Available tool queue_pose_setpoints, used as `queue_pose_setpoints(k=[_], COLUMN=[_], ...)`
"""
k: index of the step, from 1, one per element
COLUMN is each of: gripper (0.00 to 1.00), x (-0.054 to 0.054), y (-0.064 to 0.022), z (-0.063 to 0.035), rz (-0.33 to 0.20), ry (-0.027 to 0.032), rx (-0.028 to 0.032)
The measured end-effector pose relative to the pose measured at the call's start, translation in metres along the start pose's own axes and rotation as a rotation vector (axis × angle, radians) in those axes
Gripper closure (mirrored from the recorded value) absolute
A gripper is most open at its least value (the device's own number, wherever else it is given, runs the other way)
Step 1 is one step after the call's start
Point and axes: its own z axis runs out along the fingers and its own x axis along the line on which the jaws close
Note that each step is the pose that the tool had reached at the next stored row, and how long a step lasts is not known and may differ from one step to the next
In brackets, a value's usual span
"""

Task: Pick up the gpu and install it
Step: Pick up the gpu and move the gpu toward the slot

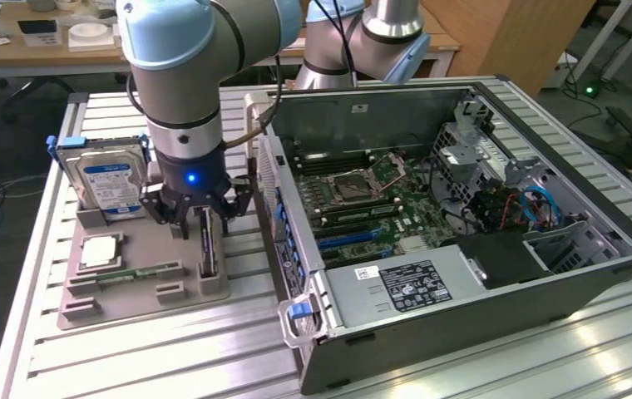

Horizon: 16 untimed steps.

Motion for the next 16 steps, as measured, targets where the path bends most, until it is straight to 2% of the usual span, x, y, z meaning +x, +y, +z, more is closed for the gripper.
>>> queue_pose_setpoints(k=[16], gripper=[0.41], x=[-0.0002], y=[-0.0021], z=[0.0001], rz=[0.0], ry=[-0.0002], rx=[0.0019])
